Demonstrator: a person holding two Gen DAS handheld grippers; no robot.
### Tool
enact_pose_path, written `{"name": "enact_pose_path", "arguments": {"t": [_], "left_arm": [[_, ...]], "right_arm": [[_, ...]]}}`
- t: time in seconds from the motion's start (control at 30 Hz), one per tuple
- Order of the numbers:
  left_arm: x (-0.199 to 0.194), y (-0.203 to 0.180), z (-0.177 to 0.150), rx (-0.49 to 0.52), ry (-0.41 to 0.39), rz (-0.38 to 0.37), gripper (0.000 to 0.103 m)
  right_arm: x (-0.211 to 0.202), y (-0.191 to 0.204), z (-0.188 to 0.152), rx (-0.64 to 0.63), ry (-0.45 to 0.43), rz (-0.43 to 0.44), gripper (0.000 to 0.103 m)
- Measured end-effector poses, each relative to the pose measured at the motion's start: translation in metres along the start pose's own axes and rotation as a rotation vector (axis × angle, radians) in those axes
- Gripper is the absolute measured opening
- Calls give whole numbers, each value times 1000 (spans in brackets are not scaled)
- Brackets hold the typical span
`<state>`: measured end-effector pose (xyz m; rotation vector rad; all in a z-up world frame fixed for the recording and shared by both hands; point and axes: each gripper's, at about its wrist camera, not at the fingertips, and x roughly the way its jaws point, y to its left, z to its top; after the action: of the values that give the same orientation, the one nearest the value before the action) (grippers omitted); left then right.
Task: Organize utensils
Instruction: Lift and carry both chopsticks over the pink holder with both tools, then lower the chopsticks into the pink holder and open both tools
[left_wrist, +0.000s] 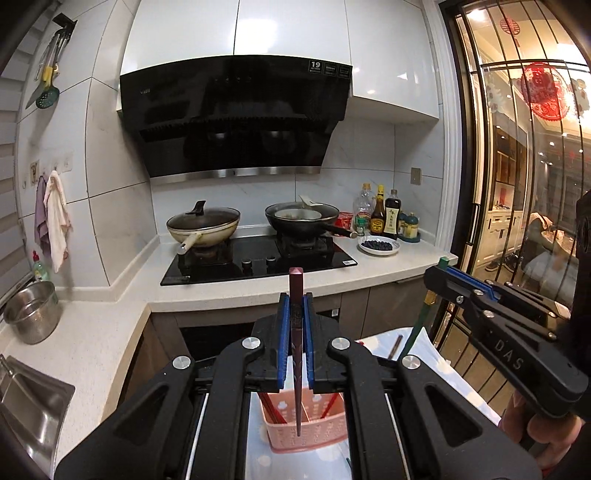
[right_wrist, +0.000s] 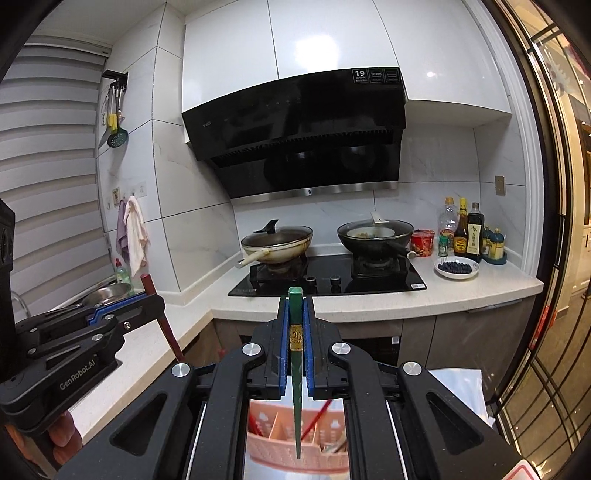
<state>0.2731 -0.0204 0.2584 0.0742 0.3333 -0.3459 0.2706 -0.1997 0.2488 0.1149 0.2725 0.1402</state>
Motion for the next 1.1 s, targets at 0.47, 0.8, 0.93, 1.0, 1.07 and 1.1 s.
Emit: {"name": "enact_pose_path", "arguments": {"t": [0.47,0.8,0.93,1.0,1.07,1.1], "left_arm": [[54,17,-16,-12,75,15,7],[70,27,-34,-30,129,24,7],[73,27,-39,-32,142,25,7],[73,27,-41,-33,146,25,7],[73,27,-42,-34,150,29,7],[72,27,-43,-32,150,34,7]], "right_arm": [[72,5,-21,2,95,-2,7],[97,-2,-54,7,177,-28,7],[99,-3,-63,1,195,-37,7],[99,-3,-66,-3,197,-44,7],[98,-2,-68,-5,199,-49,7],[96,-2,-69,-3,196,-54,7]]}}
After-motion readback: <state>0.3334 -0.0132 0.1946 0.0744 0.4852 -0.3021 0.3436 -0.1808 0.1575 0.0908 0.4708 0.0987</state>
